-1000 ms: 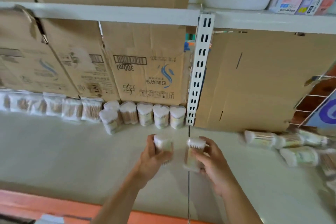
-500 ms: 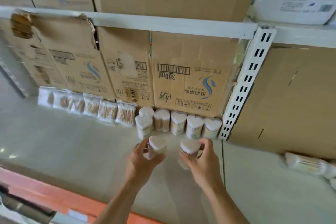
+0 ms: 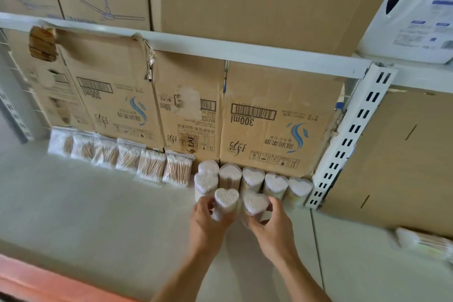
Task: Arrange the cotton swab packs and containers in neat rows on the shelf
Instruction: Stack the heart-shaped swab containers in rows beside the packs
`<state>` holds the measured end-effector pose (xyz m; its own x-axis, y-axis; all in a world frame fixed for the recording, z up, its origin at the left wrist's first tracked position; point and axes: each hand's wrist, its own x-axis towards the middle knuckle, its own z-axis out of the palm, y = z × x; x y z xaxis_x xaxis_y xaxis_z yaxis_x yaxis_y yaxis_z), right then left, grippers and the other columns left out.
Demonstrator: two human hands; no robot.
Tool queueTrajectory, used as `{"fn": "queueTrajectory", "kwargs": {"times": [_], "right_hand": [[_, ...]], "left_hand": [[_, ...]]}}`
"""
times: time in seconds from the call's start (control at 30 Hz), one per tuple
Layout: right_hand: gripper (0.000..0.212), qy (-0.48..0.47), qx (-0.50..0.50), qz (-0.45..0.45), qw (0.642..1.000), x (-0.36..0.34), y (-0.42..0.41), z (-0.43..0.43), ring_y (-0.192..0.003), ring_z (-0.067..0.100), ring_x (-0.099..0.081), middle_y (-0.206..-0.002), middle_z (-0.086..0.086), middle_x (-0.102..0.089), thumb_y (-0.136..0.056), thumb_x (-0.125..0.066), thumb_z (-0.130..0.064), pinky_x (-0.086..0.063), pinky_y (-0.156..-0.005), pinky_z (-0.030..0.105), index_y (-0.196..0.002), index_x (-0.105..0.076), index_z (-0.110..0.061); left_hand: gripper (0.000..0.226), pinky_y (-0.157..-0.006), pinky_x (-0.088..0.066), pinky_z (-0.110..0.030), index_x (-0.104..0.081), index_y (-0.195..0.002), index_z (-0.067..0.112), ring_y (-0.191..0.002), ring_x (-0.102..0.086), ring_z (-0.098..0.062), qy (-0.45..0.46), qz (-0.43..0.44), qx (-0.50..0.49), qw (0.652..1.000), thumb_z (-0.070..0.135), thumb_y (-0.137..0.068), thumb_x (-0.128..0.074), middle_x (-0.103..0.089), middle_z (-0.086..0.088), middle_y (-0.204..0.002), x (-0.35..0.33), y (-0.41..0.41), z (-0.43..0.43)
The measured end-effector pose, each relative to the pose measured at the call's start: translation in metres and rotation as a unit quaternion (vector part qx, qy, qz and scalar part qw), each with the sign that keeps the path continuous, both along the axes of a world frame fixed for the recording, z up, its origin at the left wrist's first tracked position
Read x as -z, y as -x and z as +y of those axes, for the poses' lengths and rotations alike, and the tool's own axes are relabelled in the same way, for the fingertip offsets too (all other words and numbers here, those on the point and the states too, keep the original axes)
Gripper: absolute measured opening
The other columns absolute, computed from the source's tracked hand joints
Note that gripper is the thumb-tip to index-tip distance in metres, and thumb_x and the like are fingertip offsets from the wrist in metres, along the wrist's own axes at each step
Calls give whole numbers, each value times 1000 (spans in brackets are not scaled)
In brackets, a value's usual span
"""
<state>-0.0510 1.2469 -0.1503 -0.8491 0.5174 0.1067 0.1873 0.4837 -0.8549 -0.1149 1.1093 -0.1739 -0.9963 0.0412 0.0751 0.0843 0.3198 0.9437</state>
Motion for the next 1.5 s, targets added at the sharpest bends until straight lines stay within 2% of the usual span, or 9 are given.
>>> {"fn": "queueTrajectory", "kwargs": {"times": [0.13,0.27,0.37,0.57,0.73,0.83,1.03,1.27,1.5], "right_hand": [[67,12,8,10,1000,-4,10,-3,-99,6,-55,-118,-7,-61,-76,-79,-34,-40,-80,15,-132,-47,-18],[62,4,24,14,1000,-5,17,-5,-91,2,-54,-115,-6,-64,-77,-78,-32,-39,-78,15,-130,-49,-20],[59,-8,33,21,999,-4,19,-4,-93,-1,-53,-113,-13,-62,-78,-78,-30,-36,-75,7,-129,-52,-23],[59,-25,41,22,999,-2,24,-4,-95,4,-62,-114,-14,-66,-78,-77,-35,-48,-81,19,-130,-52,-26],[61,-28,31,-2,999,-4,21,-3,-91,4,-60,-115,-12,-63,-80,-75,-37,-41,-75,12,-134,-49,-24],[64,-32,31,-18,999,-4,14,1,-101,7,-59,-121,-8,-61,-82,-74,-34,-47,-86,19,-137,-45,-21],[36,-50,110,-35,992,-11,-25,38,-79,4,-59,-104,-5,-62,-88,-62,-16,-45,-72,18,-124,-55,-15],[41,-94,255,-51,961,-15,-95,102,-119,24,-52,-127,9,-58,-85,-63,-11,-40,-98,30,-126,-57,-8],[50,-94,374,-77,919,-30,-179,167,-129,29,-43,-136,15,-51,-85,-63,-9,-35,-106,37,-134,-51,-5]], "left_hand": [[47,-68,-41,-25,-54,-101,21,-83,-55,-16,32,6,-5,999,39,-68,-82,-57,2,-94,-2,3,5],[37,-59,-36,-21,-56,-96,22,-76,-54,-13,75,-4,-8,997,43,-73,-76,-59,7,-84,-9,5,7],[34,-60,-38,-24,-57,-95,19,-73,-54,-15,107,-12,-4,994,42,-76,-73,-60,6,-82,-16,9,9],[40,-59,-38,-27,-62,-94,17,-81,-65,-26,160,-26,5,987,53,-78,-66,-70,-4,-88,-19,14,10],[37,-65,-47,-30,-62,-98,17,-83,-64,-27,170,-34,0,985,48,-79,-66,-70,-5,-90,-20,15,10],[39,-65,-45,-29,-62,-101,16,-82,-63,-27,174,-31,-4,984,49,-80,-65,-70,-6,-93,-21,13,10],[33,-48,-36,-26,-55,-67,17,-52,-46,-12,230,-9,31,973,45,-82,-64,-58,3,-60,-29,0,6],[19,-56,-49,-28,-62,-72,24,-62,-61,-19,260,125,105,952,38,-85,-59,-65,8,-70,-36,-41,64],[19,-63,-46,-25,-62,-88,23,-74,-60,-13,284,184,246,908,39,-90,-52,-66,6,-88,-37,-91,148]]}}
